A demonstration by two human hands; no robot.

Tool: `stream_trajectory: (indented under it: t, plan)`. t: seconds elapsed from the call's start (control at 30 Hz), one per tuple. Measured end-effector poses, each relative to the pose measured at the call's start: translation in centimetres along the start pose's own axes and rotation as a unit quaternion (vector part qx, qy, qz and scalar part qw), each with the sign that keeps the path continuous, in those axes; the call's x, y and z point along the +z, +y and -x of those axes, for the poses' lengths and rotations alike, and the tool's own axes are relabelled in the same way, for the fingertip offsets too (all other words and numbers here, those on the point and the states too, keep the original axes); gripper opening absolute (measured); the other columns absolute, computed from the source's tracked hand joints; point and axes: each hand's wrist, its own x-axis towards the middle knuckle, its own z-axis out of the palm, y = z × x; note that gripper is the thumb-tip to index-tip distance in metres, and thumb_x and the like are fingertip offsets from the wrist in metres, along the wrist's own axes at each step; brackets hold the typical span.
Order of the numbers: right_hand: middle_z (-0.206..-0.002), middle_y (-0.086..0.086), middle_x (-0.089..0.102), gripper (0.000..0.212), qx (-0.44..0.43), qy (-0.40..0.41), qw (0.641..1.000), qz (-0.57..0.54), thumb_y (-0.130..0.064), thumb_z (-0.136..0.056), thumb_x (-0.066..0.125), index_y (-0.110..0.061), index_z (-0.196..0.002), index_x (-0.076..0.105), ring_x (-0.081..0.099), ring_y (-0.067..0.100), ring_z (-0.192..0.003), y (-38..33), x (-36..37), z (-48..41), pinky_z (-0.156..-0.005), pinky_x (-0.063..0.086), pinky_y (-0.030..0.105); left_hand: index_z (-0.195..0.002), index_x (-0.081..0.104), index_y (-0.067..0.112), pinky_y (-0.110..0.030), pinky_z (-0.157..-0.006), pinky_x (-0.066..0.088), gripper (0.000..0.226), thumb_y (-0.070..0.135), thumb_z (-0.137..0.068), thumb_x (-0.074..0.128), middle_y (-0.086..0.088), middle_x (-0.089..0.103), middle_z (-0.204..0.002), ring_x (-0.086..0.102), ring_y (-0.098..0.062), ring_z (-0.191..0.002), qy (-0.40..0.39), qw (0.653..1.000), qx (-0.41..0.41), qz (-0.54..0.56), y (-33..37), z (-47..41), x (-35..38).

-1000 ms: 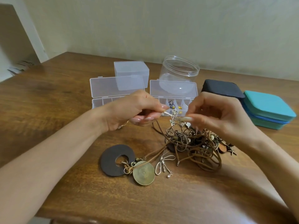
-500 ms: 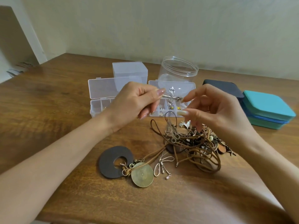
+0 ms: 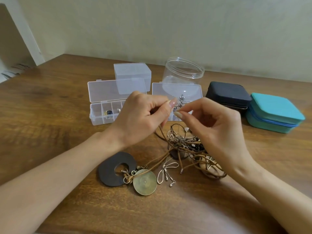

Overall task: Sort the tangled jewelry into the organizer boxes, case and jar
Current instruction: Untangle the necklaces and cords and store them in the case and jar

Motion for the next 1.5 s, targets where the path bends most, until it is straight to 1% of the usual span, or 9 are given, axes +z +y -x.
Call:
stream_trajectory:
  t: [0.2,0.4,0.5,0.63,0.9,1.07,1.17,1.37,1.5]
  plan:
    - [-0.065,-0.003,0.055,0.027,-0.106,-0.004,0.983,0.147,-0.037,-0.088,0.064,-0.013,-0.078,0.07,0.05,0.012,-0.055,0.3,-0.2,-0.2,-0.05,0.04,0.024,-0.053,0.055,0.014,-0.011,-0.049,0.036,0.045,0.021,-0.095,0.044,-0.004,0.046,-0.04,0.043,-0.009,-0.034,0.033,0.993,-0.046,0.107,0.0,0.0,0.2]
    - [-0.072,0.0,0.062,0.007,-0.122,0.022,0.988,0.093,-0.005,-0.09,0.062,-0.005,-0.092,0.068,0.059,0.012,-0.062,0.5,-1.2,-0.4,-0.056,0.048,0.024,-0.054,0.055,0.011,-0.011,-0.047,0.035,0.045,0.024,-0.096,0.046,-0.011,0.046,-0.044,0.043,-0.013,-0.035,0.035,0.986,-0.052,0.152,0.0,-0.1,-0.2]
    - [-0.078,0.007,0.065,0.013,-0.153,0.043,0.981,0.108,0.006,-0.086,0.063,-0.003,-0.093,0.067,0.062,0.017,-0.067,0.6,-1.7,-0.7,-0.059,0.05,0.028,-0.053,0.055,0.01,-0.011,-0.046,0.034,0.045,0.03,-0.092,0.044,-0.012,0.047,-0.044,0.043,-0.014,-0.034,0.028,0.987,-0.051,0.152,-0.1,-0.2,-0.4]
    - [-0.077,0.005,0.065,0.011,-0.163,0.098,0.976,0.108,0.002,-0.086,0.067,-0.007,-0.093,0.066,0.062,0.017,-0.066,0.5,-1.8,-0.8,-0.061,0.051,0.028,-0.052,0.054,0.011,-0.013,-0.044,0.033,0.045,0.031,-0.092,0.045,-0.013,0.045,-0.042,0.041,-0.014,-0.033,0.016,0.987,-0.055,0.153,-0.1,0.0,-0.4]
    - [-0.081,0.003,0.059,0.007,-0.176,0.051,0.967,0.179,-0.006,-0.083,0.07,-0.004,-0.083,0.064,0.049,0.008,-0.064,0.7,-1.5,-0.9,-0.056,0.045,0.021,-0.052,0.054,0.009,-0.01,-0.044,0.032,0.045,0.027,-0.092,0.044,-0.009,0.045,-0.044,0.042,-0.012,-0.033,0.026,0.986,-0.037,0.163,0.2,0.0,-0.5]
    - [-0.094,0.004,0.051,0.014,-0.126,0.042,0.979,0.155,-0.022,-0.085,0.069,-0.012,-0.091,0.074,0.048,0.016,-0.071,0.2,-0.7,-0.2,-0.057,0.042,0.028,-0.057,0.054,0.007,-0.009,-0.046,0.033,0.043,0.025,-0.094,0.044,-0.014,0.047,-0.048,0.045,-0.013,-0.036,0.032,0.987,-0.023,0.154,0.6,0.1,-0.4]
    - [-0.085,-0.004,0.047,0.021,-0.055,0.027,0.99,0.127,-0.037,-0.082,0.071,-0.02,-0.093,0.074,0.044,0.009,-0.071,0.0,0.2,0.1,-0.058,0.039,0.02,-0.058,0.054,0.006,-0.008,-0.047,0.032,0.043,0.02,-0.096,0.043,-0.007,0.048,-0.047,0.045,-0.011,-0.036,0.024,0.988,-0.018,0.152,0.7,0.1,-0.4]
    - [-0.064,-0.006,0.056,0.013,0.085,0.018,0.989,-0.123,-0.028,-0.079,0.072,-0.017,-0.074,0.069,0.044,0.008,-0.056,-0.3,-0.1,-0.2,-0.053,0.037,0.02,-0.058,0.055,0.002,-0.008,-0.046,0.032,0.044,0.025,-0.094,0.044,-0.016,0.047,-0.047,0.045,-0.015,-0.035,0.038,0.987,-0.022,0.154,0.5,0.0,-0.4]
    - [-0.061,-0.002,0.063,0.015,0.1,0.031,0.98,-0.17,-0.026,-0.081,0.07,-0.013,-0.076,0.071,0.046,0.008,-0.049,-0.4,-0.5,-0.4,-0.048,0.038,0.021,-0.057,0.055,0.003,-0.008,-0.045,0.032,0.044,0.023,-0.095,0.044,-0.015,0.048,-0.047,0.045,-0.015,-0.034,0.048,0.987,-0.026,0.148,0.2,0.0,-0.5]
